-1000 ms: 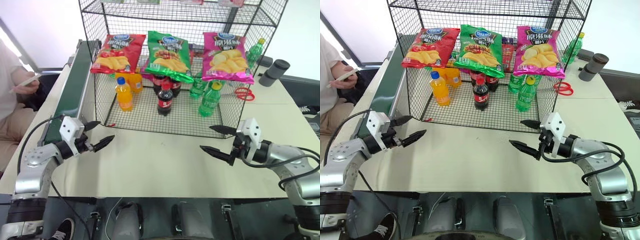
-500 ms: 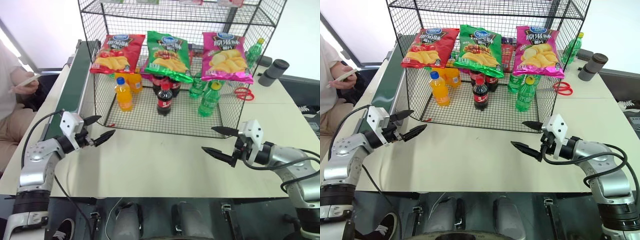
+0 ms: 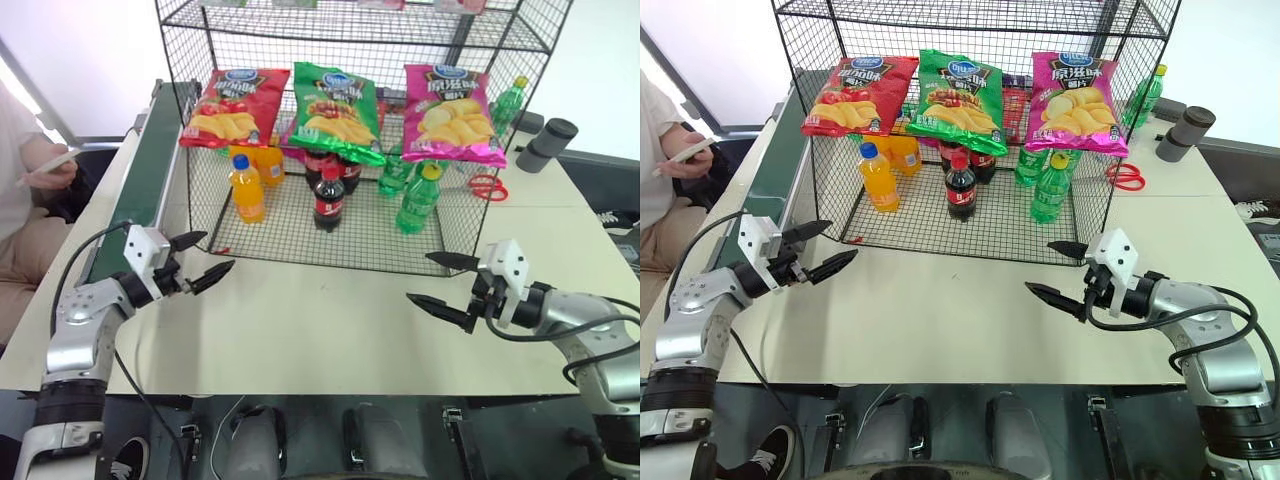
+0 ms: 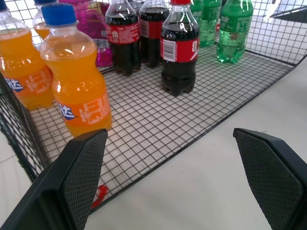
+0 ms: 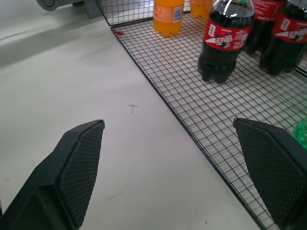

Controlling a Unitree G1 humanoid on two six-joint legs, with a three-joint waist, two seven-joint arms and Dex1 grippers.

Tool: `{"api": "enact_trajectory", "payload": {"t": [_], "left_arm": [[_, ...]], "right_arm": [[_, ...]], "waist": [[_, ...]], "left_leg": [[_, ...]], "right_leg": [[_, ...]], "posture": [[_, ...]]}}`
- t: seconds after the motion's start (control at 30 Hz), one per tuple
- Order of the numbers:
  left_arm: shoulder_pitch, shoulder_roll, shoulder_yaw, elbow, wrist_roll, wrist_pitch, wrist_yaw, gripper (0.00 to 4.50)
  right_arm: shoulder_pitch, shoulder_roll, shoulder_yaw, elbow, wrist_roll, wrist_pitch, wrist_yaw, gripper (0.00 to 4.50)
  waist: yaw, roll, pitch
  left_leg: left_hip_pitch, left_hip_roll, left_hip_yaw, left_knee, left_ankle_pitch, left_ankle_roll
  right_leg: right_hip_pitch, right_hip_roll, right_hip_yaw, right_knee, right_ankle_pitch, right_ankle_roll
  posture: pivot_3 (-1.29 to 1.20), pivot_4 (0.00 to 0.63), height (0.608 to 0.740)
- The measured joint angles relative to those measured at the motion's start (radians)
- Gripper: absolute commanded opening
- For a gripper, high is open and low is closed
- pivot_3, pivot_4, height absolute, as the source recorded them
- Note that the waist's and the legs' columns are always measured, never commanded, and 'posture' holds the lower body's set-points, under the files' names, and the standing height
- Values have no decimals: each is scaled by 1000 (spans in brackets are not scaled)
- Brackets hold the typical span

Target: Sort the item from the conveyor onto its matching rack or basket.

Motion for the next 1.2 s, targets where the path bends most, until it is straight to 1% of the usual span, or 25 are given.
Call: {"api": "enact_trajectory", "payload": {"t": [0.1,0.27,0.73,0.87,0.97,1.07,1.2], "left_arm": [[-2,0,-6,1,-3,7,-16,4500],[-28,31,-7,10,-21,44,-68,4500],[-45,31,-18,56,2,35,-68,4500],[-43,32,-18,38,-2,65,-66,4500],[-43,43,-18,31,-2,86,-72,4500],[-45,71,-17,54,2,60,-88,4500],[-47,75,-13,76,1,45,-92,4500]], "right_arm": [[-8,0,0,0,0,-1,-2,4499],[-7,0,0,0,0,-4,-4,4499],[15,1,0,0,-17,-32,-5,4499],[18,2,0,-5,-16,-30,-5,4499],[17,2,0,-6,-15,-30,-3,4499],[11,1,0,-3,-17,-33,5,4499],[10,2,0,-2,-19,-39,5,4499]], "waist": [[1,0,0],[2,0,0],[1,0,0],[1,0,0],[1,0,0],[0,0,0],[1,0,0]], "left_leg": [[0,0,0,0,0,0],[0,0,0,0,0,0],[0,0,0,0,0,0],[0,0,0,1,0,0],[0,0,0,1,0,0],[0,0,0,1,0,0],[0,0,0,1,0,0]], "right_leg": [[0,0,0,0,0,0],[0,0,0,0,0,0],[0,0,0,0,0,0],[0,0,0,0,0,0],[0,0,0,0,0,0],[0,1,0,0,0,0],[0,0,0,0,0,0]], "posture": [[0,150,740],[0,150,740],[0,150,740],[0,150,740],[0,150,740],[0,150,740],[0,150,740]]}}
